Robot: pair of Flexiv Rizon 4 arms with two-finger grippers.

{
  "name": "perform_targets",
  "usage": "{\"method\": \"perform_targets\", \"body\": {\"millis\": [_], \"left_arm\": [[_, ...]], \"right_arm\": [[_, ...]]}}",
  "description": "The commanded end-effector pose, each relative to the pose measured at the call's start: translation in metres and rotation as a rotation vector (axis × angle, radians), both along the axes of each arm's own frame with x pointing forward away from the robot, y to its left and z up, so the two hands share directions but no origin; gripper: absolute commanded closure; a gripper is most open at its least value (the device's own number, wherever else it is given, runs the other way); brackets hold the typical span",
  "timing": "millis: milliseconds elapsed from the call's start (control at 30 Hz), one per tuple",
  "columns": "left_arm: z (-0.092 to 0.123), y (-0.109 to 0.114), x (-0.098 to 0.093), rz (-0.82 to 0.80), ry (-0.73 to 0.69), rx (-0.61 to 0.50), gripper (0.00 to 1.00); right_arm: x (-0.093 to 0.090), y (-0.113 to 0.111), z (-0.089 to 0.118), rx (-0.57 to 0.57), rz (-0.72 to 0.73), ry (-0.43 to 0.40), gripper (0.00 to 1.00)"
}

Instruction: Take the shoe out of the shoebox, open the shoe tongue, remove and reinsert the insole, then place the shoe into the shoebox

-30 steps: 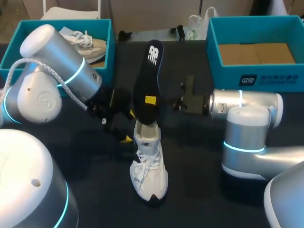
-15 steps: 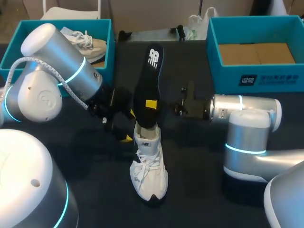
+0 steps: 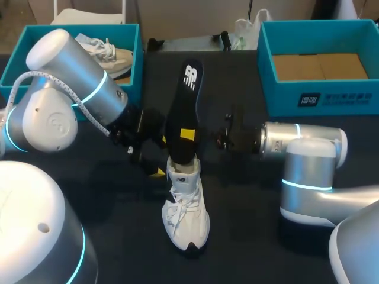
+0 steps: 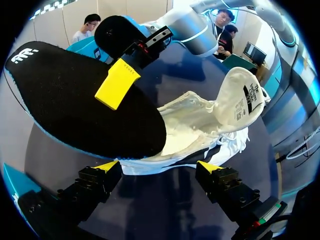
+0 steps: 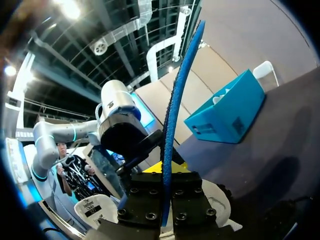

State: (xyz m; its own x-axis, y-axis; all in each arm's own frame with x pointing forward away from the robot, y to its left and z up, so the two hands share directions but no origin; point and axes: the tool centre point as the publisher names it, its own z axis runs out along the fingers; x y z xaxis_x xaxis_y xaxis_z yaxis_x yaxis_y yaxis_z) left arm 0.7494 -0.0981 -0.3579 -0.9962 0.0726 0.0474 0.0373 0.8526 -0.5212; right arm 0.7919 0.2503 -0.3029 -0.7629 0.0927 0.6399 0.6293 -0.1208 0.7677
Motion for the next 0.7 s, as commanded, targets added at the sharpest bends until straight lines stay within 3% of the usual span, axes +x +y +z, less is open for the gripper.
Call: {"method": "perform_targets", "body": {"millis": [33,700], "left_arm": [[0.000,0.000,0.000,-0.001,0.000,0.002,0.00],[0.000,0.000,0.000,-0.001,0.000,0.002,0.00]], "right_arm": [[0.004,0.003,-0.003,-0.002,0.013,0.003,1.00],[-0.007,0.005,-0.010,-0.037,0.017,0.019,1.00]]}}
